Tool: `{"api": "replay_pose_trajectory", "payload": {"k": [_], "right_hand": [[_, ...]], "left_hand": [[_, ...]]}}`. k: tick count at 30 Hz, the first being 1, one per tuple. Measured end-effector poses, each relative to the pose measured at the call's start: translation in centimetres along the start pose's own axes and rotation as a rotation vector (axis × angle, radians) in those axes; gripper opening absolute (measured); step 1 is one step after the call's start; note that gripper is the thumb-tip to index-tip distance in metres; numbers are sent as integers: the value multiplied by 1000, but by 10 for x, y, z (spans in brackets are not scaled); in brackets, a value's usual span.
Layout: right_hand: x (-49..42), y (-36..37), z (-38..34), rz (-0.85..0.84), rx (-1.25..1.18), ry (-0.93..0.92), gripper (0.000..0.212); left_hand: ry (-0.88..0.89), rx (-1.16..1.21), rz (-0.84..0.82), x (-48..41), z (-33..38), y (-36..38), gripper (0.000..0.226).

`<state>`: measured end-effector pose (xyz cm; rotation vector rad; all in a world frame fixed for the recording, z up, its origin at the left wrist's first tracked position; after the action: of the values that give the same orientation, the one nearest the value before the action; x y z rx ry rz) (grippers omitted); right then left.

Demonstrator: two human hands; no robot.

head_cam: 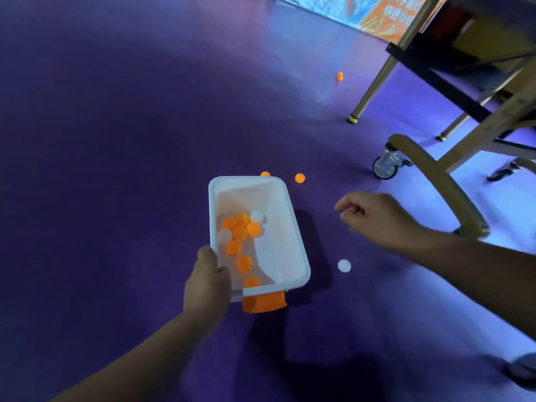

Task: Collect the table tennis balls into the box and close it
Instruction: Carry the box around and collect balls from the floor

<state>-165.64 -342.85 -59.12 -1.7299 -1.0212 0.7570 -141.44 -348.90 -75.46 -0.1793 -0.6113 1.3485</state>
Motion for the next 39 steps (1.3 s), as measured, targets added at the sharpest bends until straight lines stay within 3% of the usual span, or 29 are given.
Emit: {"api": "replay_pose_trajectory", "payload": {"k": [6, 13, 17, 20, 22, 25, 27, 29, 31, 35, 39], "right_hand": [[-43, -20, 24, -27, 43, -18, 14], [-84, 56, 100, -109, -26, 146, 17], [-93, 107, 170, -166, 89, 216, 21], [-81, 143, 218, -303, 241, 327, 33], [-70, 165, 238, -382, 334, 301, 49], [-63, 187, 257, -371, 318, 397, 54], [-70, 192, 255, -286, 235, 457, 36], [-92, 187, 236, -125, 46, 470, 4], [-124, 177, 204, 13, -228, 438, 17], [-177, 143, 116, 164, -694, 250, 6], [-195, 136, 46, 26, -868, -53, 11]], "left_hand": [[12, 49, -11, 6, 12, 25, 9], [-13, 82, -17, -17, 15, 49, 9], [-41, 47, -15, -36, 26, 52, 10], [-51, -4, -16, -50, 33, 51, 12], [-69, -39, -13, -56, 37, 50, 16], [-103, -102, 1, -64, 43, 51, 24], [-115, -112, 13, -70, 49, 51, 27], [-127, -118, 37, -76, 55, 51, 26], [-134, -125, 68, -82, 60, 52, 23], [-170, -147, 149, -96, 65, 54, 20], [-195, -151, 223, -111, 70, 55, 18]]}}
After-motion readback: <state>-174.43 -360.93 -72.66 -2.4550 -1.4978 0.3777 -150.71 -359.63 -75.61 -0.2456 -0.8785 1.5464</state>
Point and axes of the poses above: each hand's wrist, its own x-axis away from the middle knuckle, its own y-axis out of the palm, z = x × y, the point moved 4 cm from there along -x, towards the middle knuckle, and after that the axes turned 7 degrees about z, right-handed, at the moved point
